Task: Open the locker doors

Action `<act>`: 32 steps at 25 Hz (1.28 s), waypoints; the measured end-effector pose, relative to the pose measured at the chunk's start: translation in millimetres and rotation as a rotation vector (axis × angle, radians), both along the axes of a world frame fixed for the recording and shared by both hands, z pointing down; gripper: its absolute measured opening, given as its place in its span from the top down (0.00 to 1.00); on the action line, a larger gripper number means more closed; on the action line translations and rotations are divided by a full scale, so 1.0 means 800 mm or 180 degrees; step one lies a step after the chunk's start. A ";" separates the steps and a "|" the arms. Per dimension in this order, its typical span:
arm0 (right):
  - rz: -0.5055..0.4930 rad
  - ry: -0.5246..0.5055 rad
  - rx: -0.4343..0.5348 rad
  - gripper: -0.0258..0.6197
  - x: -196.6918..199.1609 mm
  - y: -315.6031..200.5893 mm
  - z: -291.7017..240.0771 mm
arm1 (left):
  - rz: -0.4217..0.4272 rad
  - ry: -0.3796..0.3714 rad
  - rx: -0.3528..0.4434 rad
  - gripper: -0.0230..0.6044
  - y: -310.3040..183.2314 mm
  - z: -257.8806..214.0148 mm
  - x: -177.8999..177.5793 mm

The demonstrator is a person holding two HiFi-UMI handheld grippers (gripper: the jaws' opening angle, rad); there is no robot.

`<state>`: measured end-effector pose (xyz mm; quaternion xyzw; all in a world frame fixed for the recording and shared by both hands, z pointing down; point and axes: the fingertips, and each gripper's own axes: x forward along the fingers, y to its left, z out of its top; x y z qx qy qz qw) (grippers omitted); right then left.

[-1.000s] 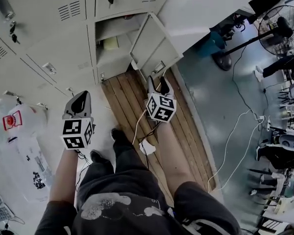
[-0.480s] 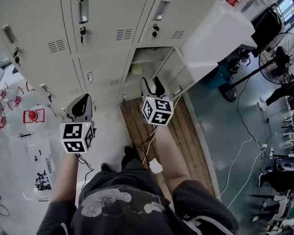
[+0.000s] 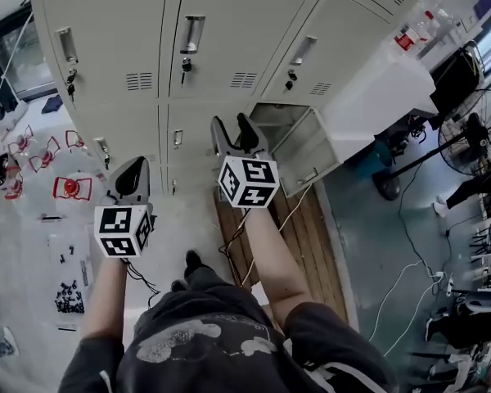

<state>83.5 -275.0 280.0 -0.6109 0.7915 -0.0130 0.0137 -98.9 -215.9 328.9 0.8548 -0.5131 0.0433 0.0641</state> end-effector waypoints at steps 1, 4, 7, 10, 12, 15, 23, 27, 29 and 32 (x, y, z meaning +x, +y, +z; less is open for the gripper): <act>-0.0065 0.0005 0.0010 0.59 -0.012 -0.006 -0.005 | -0.0028 0.0004 -0.0001 0.95 -0.005 -0.001 -0.005; -0.0221 0.0005 0.0063 0.59 -0.038 -0.024 -0.020 | -0.0110 -0.0024 0.0007 0.95 -0.021 -0.006 -0.017; -0.0306 -0.0002 0.0127 0.59 -0.051 -0.048 -0.037 | -0.0151 -0.0047 0.0025 0.95 -0.035 -0.014 -0.020; -0.0428 -0.0044 0.0133 0.59 -0.071 -0.076 -0.049 | -0.0212 -0.0087 0.0050 0.95 -0.052 -0.024 -0.028; -0.0569 -0.0083 0.0151 0.56 -0.088 -0.093 -0.061 | -0.0278 -0.0043 0.0074 0.95 -0.066 -0.033 -0.035; -0.0752 -0.0101 0.0226 0.50 -0.112 -0.117 -0.081 | -0.0349 -0.0030 0.0119 0.95 -0.085 -0.044 -0.040; -0.0935 -0.0036 0.0345 0.50 -0.144 -0.164 -0.106 | -0.0480 -0.0099 0.0162 0.95 -0.116 -0.051 -0.047; -0.0943 0.0067 0.0339 0.50 -0.151 -0.181 -0.104 | -0.0556 -0.0147 0.0170 0.95 -0.129 -0.052 -0.055; -0.0936 0.0053 0.0324 0.50 -0.154 -0.188 -0.102 | -0.0581 -0.0155 0.0182 0.95 -0.134 -0.054 -0.057; -0.0932 0.0052 0.0306 0.50 -0.157 -0.195 -0.100 | -0.0602 -0.0155 0.0193 0.95 -0.140 -0.054 -0.057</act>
